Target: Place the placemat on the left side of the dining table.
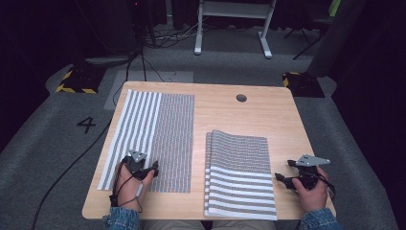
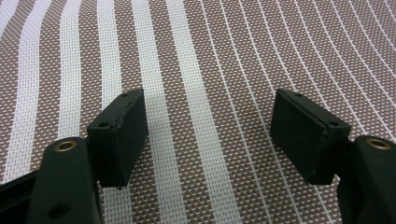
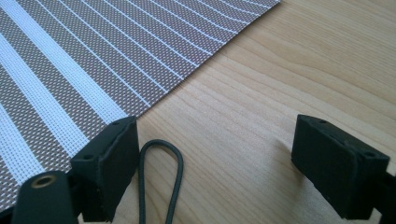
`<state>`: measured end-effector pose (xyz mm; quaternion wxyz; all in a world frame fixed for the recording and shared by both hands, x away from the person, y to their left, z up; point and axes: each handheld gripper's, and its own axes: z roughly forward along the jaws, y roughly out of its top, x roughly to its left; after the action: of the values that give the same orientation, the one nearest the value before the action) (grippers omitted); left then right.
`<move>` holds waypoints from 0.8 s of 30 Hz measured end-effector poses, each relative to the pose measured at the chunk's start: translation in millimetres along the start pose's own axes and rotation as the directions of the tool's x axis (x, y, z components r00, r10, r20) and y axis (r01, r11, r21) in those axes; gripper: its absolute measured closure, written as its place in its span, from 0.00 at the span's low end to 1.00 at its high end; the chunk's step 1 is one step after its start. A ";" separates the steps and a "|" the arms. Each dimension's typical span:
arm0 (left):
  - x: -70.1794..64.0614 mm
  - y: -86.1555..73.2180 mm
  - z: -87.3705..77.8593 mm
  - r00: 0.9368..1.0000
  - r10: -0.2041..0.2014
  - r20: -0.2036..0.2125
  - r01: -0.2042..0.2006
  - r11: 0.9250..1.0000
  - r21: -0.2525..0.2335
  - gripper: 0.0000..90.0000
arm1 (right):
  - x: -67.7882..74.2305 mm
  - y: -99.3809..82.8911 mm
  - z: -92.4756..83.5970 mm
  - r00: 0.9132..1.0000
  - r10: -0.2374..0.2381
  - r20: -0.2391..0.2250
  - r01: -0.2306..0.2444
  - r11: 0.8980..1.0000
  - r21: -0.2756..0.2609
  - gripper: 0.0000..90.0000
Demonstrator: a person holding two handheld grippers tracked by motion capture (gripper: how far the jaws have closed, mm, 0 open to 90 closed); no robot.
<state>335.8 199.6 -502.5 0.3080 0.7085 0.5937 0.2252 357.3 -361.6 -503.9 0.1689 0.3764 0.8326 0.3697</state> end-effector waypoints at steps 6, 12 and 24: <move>-9.3 -0.7 0.1 0.999 -0.031 -0.031 0.031 1.000 0.003 0.29 | 0.1 -0.1 0.0 1.000 -0.001 0.000 0.001 1.000 0.000 0.17; -18.4 3.1 -11.0 0.994 0.107 -0.011 -0.107 0.994 -0.018 0.33 | 0.5 -0.2 -0.4 1.000 -0.005 -0.011 0.005 1.000 0.000 0.17; -22.1 2.1 3.5 0.999 0.037 0.026 -0.037 0.999 -0.002 0.31 | 0.6 -0.3 -0.6 1.000 -0.010 -0.011 0.010 1.000 0.003 0.17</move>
<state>335.4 177.1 -502.5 0.3121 0.7220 0.5762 0.2220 356.5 -361.5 -503.7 0.1656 0.3705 0.8360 0.3694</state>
